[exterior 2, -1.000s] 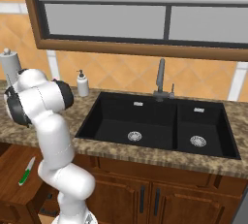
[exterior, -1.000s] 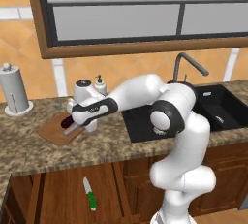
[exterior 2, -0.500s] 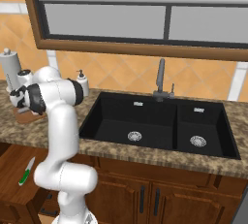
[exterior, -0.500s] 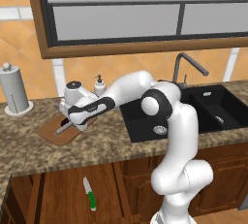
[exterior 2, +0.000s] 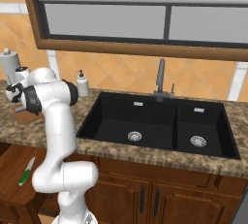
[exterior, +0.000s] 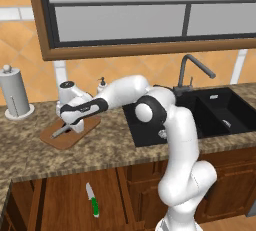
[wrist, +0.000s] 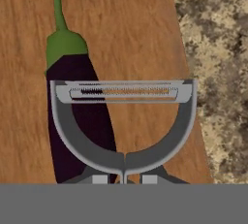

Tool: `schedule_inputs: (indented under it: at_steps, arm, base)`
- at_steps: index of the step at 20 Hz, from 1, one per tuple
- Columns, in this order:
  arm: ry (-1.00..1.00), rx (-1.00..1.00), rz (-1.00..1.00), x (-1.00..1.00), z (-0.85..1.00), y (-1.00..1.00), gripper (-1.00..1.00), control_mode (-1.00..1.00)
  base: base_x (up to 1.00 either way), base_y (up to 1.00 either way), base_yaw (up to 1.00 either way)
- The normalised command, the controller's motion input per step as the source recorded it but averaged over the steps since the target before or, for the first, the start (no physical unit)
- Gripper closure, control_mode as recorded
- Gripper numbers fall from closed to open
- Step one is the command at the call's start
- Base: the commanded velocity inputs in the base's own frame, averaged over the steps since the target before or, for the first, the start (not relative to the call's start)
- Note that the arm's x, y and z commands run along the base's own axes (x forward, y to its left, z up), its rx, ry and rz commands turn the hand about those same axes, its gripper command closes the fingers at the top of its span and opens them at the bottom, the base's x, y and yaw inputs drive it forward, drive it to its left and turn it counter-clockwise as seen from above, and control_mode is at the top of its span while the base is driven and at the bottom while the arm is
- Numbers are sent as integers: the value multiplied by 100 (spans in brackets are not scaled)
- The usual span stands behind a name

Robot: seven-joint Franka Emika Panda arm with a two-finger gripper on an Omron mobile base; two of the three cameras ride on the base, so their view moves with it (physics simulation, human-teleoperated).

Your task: Place the appropriate cutting tool for cutting the eggplant skin on the cutting board.

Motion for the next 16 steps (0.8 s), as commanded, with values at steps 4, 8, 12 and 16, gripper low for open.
schedule_inputs:
  at_steps: [4, 8, 12, 16]
  arm:
    - [1, 0, 0, 0, -17, 0, 100, -100]
    - [0, 0, 0, 0, -18, -4, 100, -100]
    - [0, 0, 0, 0, -18, -17, -100, -100]
    - [0, 0, 0, -1, -25, -24, -100, -100]
  base:
    - [0, 0, 0]
    - [0, 0, 0]
    - [0, 0, 0]
    - [0, 0, 0]
